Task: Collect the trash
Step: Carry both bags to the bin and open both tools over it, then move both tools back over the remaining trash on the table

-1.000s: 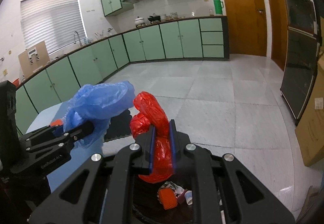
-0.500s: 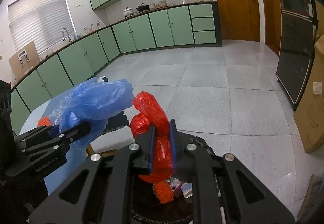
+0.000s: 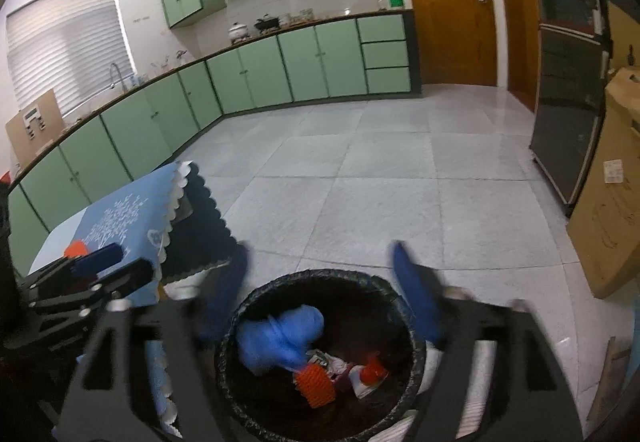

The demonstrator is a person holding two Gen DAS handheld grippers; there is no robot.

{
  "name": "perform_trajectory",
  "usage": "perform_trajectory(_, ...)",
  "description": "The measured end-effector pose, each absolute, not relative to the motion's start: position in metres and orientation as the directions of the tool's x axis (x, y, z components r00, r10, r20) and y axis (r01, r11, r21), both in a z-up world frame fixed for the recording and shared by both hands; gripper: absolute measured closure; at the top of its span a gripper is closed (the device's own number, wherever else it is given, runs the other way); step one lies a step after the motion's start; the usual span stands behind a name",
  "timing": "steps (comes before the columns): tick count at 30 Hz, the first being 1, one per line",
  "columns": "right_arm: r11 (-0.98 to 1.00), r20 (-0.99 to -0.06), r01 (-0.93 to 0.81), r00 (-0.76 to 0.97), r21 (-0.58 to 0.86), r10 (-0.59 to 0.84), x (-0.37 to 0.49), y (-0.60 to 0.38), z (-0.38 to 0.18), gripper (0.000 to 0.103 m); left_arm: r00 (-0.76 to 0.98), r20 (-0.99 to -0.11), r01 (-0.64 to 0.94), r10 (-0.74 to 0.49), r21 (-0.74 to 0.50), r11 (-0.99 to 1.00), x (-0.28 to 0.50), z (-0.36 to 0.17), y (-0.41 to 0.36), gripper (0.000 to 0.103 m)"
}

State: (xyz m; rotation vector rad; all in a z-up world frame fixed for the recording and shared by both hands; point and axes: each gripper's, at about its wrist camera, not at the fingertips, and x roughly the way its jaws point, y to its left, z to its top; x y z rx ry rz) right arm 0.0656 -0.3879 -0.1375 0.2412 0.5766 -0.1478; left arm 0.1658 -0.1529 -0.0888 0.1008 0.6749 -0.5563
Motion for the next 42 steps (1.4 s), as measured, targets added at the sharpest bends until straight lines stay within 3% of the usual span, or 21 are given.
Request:
perform_trajectory(1,0.959,-0.547,0.213,0.833,0.186,-0.078,0.064,-0.387,-0.136,0.01,0.648,-0.613,0.511,-0.452,-0.09,0.855,0.165,-0.087,-0.148,0.031)
perform_trajectory(3,0.956,-0.543,0.217,0.836,0.199,-0.076,0.062,-0.387,-0.132,0.01,0.657,-0.607,0.496,-0.448,-0.101,0.863,0.164,-0.083,-0.14,0.028)
perform_trajectory(17,0.978,-0.512,0.051,0.857,0.202,0.061,0.069,-0.317,-0.105,0.009,0.758,-0.558,0.341,-0.337,-0.101,0.935,0.14,-0.056,-0.051,0.026)
perform_trajectory(29,0.978,-0.51,-0.081,0.843,0.19,0.169,0.083,-0.236,-0.113,0.009,0.807,-0.58,0.109,-0.114,-0.043,0.993,0.113,-0.074,0.044,0.026)
perform_trajectory(42,0.978,-0.537,-0.142,0.819,0.151,0.201,0.089,-0.186,-0.132,0.009,0.764,-0.643,0.015,-0.052,-0.063,0.998,0.1,-0.111,0.092,0.026)
